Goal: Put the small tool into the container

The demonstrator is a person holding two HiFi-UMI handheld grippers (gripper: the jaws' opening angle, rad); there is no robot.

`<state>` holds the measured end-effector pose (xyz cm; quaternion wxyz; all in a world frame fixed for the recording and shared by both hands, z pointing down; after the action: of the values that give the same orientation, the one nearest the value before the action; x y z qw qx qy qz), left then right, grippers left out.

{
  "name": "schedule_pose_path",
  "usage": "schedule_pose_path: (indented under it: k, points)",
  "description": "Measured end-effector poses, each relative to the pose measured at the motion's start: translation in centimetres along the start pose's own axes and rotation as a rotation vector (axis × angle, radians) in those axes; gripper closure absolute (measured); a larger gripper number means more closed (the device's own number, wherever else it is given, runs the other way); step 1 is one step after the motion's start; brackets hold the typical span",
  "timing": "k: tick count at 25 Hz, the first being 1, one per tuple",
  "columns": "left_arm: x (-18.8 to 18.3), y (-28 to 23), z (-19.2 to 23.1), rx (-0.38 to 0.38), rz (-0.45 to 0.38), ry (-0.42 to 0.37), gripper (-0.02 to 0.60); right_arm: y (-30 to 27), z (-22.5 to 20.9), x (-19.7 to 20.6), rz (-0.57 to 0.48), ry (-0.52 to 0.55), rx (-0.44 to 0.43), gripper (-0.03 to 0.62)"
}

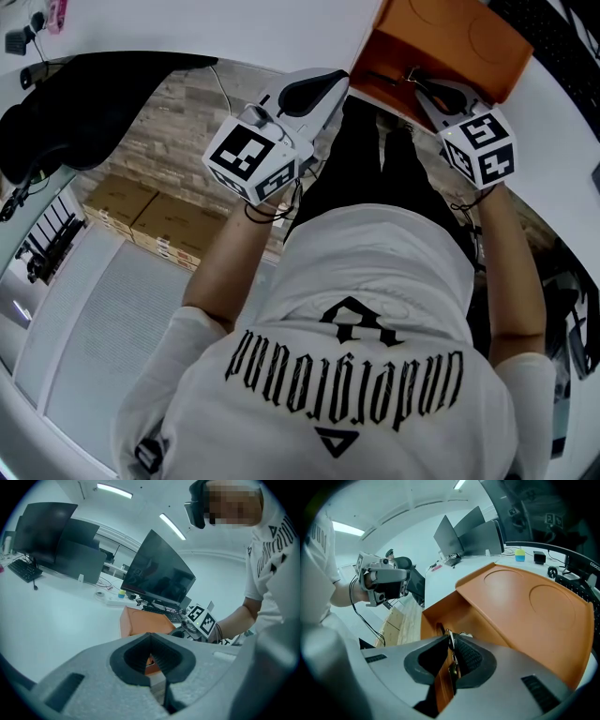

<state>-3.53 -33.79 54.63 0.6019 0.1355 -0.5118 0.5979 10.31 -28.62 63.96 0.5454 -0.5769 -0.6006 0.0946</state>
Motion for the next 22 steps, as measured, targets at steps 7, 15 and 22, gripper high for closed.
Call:
schedule_pose_path:
  k: [7, 15, 22]
  points:
    - [0.4, 0.0, 0.3, -0.004, 0.001, 0.009, 0.568, -0.6, -0.3, -0.3, -0.008, -0.025, 0.022, 0.568]
    - [0.7, 0.2, -0.2, 0.001, -0.005, 0.012, 0.568, -0.7, 0.1, -0.5, -0.011, 0.017, 0.087, 0.465]
    - [0.7, 0.7, -1.8, -0.010, -0.024, -0.008, 0.568, 1.4, 0.4, -0.8, -0.061, 0.040, 0.111, 0.453]
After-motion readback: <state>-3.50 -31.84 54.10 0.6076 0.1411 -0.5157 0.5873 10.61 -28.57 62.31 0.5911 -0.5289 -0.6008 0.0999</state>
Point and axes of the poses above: the fingertips, and each gripper's own axes: y backward along the fingers, z to its left, x out of its underside, the point moved 3 cm from there along y, backward along the fingers, and after that the axes turned 1 degree about -x, right-handed, at the moved point
